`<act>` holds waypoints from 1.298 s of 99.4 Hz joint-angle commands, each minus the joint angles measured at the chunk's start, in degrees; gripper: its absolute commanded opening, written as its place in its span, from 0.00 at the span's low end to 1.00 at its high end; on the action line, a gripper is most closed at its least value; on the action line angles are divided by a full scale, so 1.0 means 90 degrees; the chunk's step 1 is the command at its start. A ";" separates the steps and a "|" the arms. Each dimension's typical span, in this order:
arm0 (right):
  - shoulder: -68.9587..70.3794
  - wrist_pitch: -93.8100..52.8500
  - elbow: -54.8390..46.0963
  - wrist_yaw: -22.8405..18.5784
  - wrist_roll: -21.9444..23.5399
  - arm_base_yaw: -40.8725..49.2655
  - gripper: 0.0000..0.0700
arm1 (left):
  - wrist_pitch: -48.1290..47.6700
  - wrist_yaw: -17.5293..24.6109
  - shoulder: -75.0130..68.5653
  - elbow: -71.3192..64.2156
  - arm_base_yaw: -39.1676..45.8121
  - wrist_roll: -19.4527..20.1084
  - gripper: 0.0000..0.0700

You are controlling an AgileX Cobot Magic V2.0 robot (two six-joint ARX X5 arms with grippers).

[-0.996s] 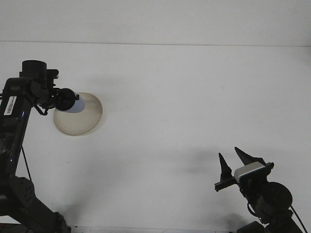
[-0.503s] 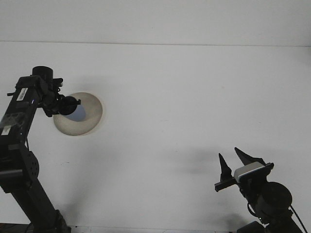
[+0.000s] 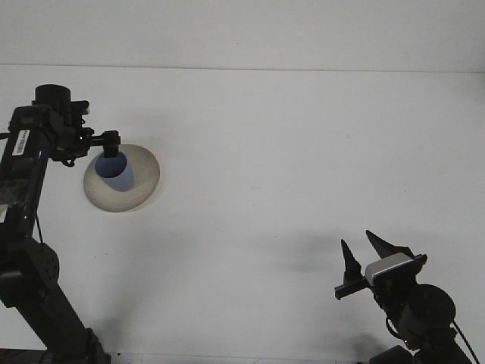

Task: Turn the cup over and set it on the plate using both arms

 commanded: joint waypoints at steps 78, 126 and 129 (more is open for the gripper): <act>-0.0017 0.0274 0.0012 0.0957 0.0384 0.0022 0.00 | 0.3356 0.0447 -0.6416 -0.4624 0.0002 -0.0036 0.02; -0.0015 0.0882 0.0012 0.1010 0.0374 0.0024 0.00 | 0.5792 -0.0005 -0.9748 -0.8772 0.0002 -0.0532 0.02; -0.0015 0.0884 0.0012 0.1003 0.0374 0.0024 0.00 | 0.5790 -0.0005 -0.9782 -0.8767 0.0002 -0.0534 0.02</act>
